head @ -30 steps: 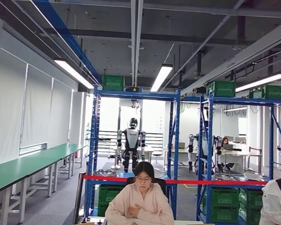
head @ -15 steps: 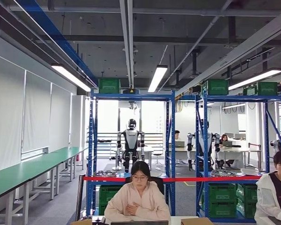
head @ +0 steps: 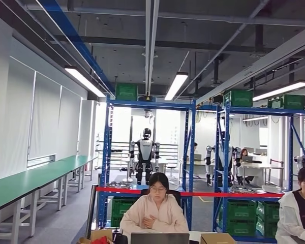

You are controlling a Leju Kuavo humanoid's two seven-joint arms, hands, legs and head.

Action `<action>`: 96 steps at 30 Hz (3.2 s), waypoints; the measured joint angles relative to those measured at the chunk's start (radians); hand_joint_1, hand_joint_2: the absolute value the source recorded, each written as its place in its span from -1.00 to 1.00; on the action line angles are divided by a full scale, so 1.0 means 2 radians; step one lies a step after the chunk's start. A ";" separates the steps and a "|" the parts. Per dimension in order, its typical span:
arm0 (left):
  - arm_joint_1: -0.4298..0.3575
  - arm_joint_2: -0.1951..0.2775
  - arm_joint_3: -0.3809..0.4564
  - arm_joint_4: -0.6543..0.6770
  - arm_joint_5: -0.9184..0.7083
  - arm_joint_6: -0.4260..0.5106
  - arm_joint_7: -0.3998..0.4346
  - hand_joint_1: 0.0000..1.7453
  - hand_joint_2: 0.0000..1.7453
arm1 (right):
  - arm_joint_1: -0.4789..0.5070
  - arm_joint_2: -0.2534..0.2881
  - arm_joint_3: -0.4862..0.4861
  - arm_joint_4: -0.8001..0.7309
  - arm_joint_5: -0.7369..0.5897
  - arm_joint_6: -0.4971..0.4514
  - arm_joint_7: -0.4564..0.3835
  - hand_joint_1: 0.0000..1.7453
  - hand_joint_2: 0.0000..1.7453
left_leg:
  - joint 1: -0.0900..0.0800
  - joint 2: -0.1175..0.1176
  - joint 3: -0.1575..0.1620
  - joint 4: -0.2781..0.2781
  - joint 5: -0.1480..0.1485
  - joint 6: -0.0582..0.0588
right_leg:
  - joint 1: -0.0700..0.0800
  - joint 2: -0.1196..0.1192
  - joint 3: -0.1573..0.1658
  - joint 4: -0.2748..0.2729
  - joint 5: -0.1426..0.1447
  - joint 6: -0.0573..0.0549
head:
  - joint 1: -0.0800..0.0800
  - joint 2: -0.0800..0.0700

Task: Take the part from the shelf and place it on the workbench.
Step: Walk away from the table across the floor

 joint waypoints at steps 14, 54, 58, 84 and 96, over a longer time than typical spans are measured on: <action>0.004 -0.001 0.009 0.000 0.004 0.003 0.000 -1.00 -1.00 | 0.023 -0.001 -0.005 0.017 -0.014 0.009 0.003 -1.00 -1.00 | 0.000 -0.001 -0.052 0.137 -0.073 -0.025 | 0.007 -0.005 0.070 -0.172 0.071 -0.033 | 0.000 0.000; -0.002 -0.011 0.041 -0.002 -0.033 0.001 -0.001 -1.00 -1.00 | 0.049 -0.003 -0.100 0.818 0.074 -0.279 0.226 -1.00 1.00 | -0.001 -0.001 0.057 -0.006 -0.044 -0.005 | 0.008 -0.003 0.024 -0.134 0.080 -0.012 | 0.001 0.000; -0.003 -0.012 0.041 -0.002 -0.039 0.000 -0.001 -1.00 -1.00 | 0.048 -0.003 -0.116 0.860 0.073 -0.316 0.324 -1.00 1.00 | 0.000 0.003 0.029 -0.007 -0.020 0.004 | 0.003 0.001 0.002 -0.049 -0.005 -0.001 | 0.001 0.000; -0.006 -0.010 0.040 -0.002 -0.041 -0.010 -0.028 -1.00 -1.00 | 0.040 -0.012 -0.150 0.902 0.080 -0.300 0.386 -1.00 1.00 | -0.002 0.003 0.066 -0.011 -0.043 -0.007 | 0.009 -0.002 0.032 -0.140 0.083 -0.015 | 0.001 0.000; -0.006 -0.010 0.041 -0.002 -0.035 -0.006 -0.026 -1.00 -1.00 | 0.039 -0.013 -0.151 0.905 0.092 -0.298 0.390 -1.00 -1.00 | -0.001 0.007 0.009 -0.004 -0.001 0.000 | -0.013 0.003 0.121 -0.175 0.033 0.017 | 0.001 0.000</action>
